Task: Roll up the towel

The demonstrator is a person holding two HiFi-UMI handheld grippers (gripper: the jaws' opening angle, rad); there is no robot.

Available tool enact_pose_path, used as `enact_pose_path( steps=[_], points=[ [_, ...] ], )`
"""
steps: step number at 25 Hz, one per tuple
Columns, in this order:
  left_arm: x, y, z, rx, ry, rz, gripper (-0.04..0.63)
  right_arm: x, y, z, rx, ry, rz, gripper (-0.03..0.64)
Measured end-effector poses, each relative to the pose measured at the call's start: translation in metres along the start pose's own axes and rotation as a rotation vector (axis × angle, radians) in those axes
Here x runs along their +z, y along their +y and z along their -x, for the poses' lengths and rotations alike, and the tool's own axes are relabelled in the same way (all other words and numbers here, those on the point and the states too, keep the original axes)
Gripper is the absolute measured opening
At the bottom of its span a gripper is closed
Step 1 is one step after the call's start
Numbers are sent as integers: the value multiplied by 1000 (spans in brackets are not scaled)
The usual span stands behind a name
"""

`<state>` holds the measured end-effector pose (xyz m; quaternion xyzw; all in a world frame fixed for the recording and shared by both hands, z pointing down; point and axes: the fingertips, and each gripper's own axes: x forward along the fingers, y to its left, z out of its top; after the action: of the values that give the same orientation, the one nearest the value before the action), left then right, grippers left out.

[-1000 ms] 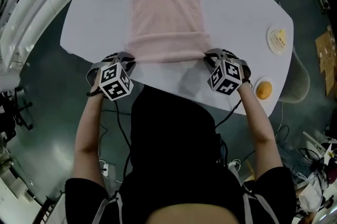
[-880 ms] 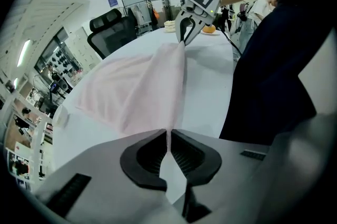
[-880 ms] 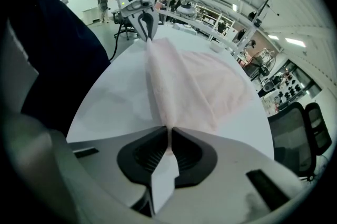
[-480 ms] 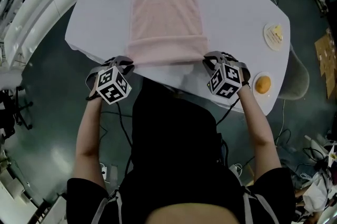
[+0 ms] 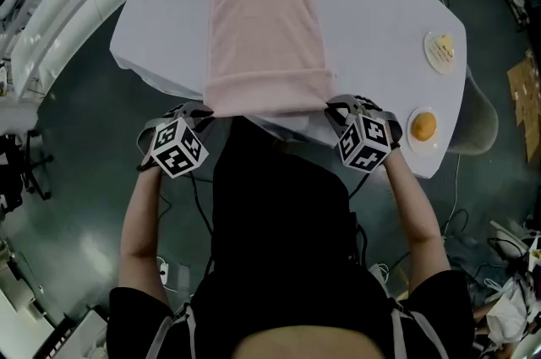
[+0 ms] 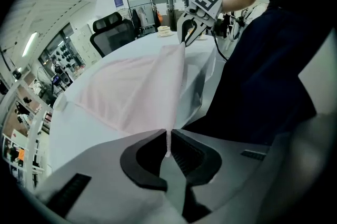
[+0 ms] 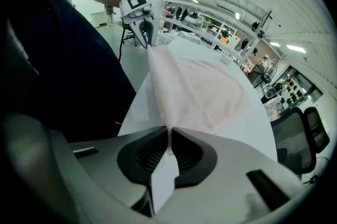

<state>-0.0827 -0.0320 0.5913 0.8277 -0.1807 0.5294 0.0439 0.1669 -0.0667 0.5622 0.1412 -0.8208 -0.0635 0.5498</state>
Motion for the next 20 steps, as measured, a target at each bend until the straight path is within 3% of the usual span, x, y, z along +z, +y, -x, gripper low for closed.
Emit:
enact_pose_path(
  steps=[10,20],
  points=[
    [19,45,42,115,-124,78,28,33,-38,30,-104,-86,-39,29],
    [36,91,45,177,-125,79,28,45,-90,29,-161,-84,-37,31]
  ],
)
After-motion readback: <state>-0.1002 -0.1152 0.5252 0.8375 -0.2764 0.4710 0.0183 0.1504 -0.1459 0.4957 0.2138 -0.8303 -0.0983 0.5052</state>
